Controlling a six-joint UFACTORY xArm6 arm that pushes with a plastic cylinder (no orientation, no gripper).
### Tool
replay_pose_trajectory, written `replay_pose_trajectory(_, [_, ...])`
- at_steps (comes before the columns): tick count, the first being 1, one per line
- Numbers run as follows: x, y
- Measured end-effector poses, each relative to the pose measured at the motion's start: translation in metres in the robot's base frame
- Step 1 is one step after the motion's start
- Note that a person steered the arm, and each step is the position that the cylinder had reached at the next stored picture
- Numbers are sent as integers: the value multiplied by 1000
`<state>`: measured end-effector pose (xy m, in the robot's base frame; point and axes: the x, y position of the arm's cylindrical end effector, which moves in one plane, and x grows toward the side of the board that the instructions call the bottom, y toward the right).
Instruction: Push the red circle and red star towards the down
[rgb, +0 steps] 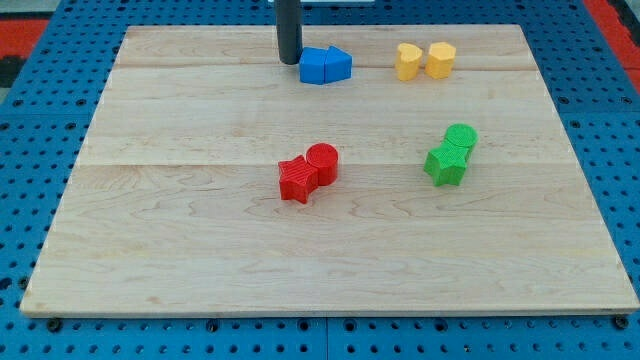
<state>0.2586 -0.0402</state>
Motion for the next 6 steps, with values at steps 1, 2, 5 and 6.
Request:
replay_pose_trajectory(1, [10,-10])
replay_pose_trajectory(2, [65,-94])
replay_pose_trajectory(5, [105,2])
replay_pose_trajectory(6, [110,36])
